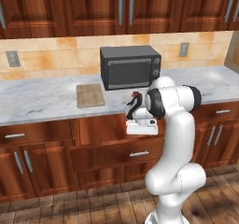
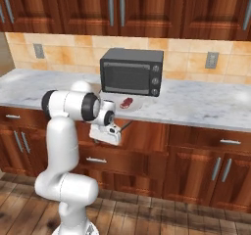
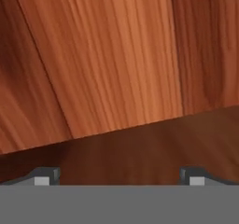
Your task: Pick up the knife from the drawer and place it on the cutting board. Then place the meat from the plate to the cutting board.
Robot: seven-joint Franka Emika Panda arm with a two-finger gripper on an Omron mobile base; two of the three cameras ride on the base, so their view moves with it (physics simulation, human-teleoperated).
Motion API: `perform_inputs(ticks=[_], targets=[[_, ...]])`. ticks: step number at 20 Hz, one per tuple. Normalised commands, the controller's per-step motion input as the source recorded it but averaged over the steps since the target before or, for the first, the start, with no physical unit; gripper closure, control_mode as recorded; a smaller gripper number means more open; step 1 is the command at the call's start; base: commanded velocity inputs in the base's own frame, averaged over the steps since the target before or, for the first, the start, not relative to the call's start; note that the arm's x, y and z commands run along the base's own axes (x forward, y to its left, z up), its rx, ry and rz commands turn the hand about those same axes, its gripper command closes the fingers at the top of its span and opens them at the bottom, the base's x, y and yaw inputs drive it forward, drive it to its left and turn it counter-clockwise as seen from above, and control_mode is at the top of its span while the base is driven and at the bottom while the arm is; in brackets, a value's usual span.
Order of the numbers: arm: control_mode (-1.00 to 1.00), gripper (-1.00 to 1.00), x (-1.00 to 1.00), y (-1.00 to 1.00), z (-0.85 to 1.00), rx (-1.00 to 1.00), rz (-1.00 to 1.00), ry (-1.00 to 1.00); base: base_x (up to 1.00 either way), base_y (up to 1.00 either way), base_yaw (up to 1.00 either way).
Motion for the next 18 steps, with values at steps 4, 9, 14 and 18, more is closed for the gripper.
perform_inputs(ticks=[4, 9, 14, 18], targets=[[-1.0, -1.0, -1.0, -0.3, 0.0, 0.02, -0.16, 0.0, 0.0, 0.0, 0.0], [-1.0, -1.0, -1.0, -0.19, 0.03, 0.01, -0.14, -0.01, 0.0, 0.0, 0.0], [-1.0, -1.0, -0.3, 0.09, 0.66, -0.02, -0.07, -0.07, 0.0, 0.0, 0.0], [-1.0, -1.0, 0.23, 0.2, 0.36, -0.04, -0.02, -0.02, 0.0, 0.0, 0.0]])
